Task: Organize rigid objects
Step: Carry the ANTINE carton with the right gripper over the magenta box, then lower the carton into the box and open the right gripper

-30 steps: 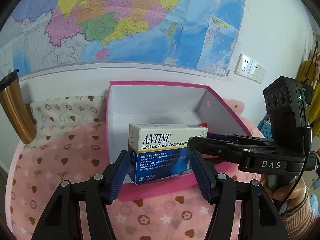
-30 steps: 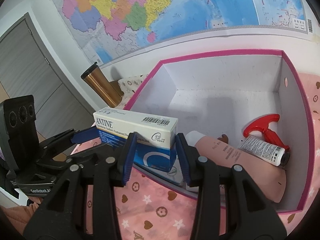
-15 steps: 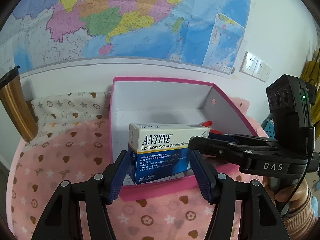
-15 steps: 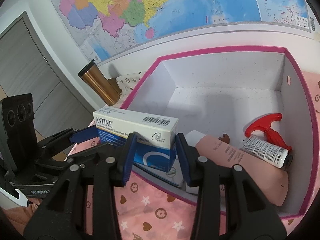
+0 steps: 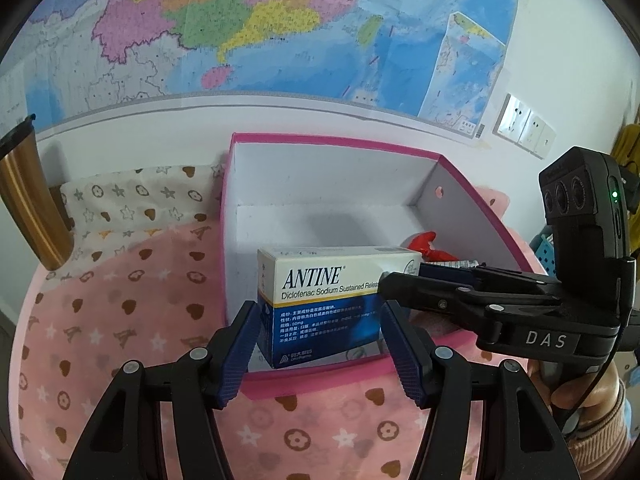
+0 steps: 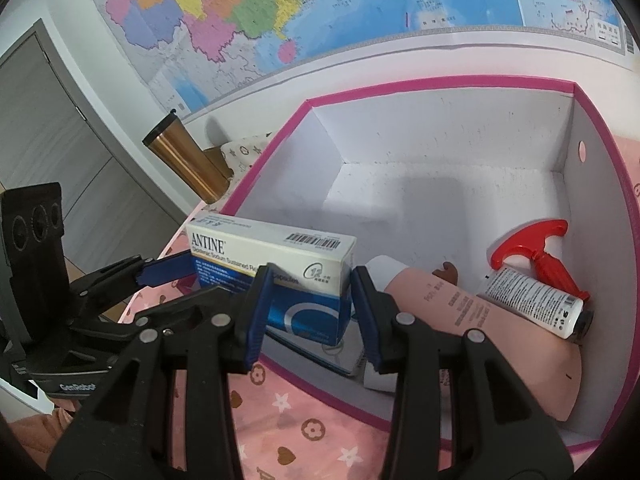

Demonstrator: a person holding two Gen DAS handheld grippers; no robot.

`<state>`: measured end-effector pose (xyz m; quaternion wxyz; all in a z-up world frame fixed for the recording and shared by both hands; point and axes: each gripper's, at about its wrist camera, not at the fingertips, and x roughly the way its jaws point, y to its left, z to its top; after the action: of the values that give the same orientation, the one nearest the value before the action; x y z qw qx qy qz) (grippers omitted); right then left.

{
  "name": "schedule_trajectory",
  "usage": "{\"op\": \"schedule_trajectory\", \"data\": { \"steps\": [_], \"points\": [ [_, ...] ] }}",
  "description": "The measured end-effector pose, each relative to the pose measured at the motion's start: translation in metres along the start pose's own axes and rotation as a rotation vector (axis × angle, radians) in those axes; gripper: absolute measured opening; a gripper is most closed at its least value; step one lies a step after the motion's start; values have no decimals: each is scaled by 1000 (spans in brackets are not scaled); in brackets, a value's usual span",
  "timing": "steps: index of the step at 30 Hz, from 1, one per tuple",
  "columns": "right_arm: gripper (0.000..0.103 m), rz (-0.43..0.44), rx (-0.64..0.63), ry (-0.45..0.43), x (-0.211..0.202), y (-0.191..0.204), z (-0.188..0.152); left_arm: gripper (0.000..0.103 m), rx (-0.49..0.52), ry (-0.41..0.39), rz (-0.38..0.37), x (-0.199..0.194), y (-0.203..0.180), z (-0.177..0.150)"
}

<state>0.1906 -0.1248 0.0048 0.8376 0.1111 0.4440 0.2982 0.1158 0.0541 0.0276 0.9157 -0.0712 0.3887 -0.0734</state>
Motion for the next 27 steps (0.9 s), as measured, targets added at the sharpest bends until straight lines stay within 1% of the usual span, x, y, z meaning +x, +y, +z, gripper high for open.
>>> {"op": "schedule_trajectory", "data": {
  "steps": [19,27],
  "points": [
    [43,-84,-28,31,20,0,-3,63,23,27,14,11,-4,3],
    [43,-116,-29,16,19,-1,-2,63,30,26,33,16,-6,4]
  ]
}}
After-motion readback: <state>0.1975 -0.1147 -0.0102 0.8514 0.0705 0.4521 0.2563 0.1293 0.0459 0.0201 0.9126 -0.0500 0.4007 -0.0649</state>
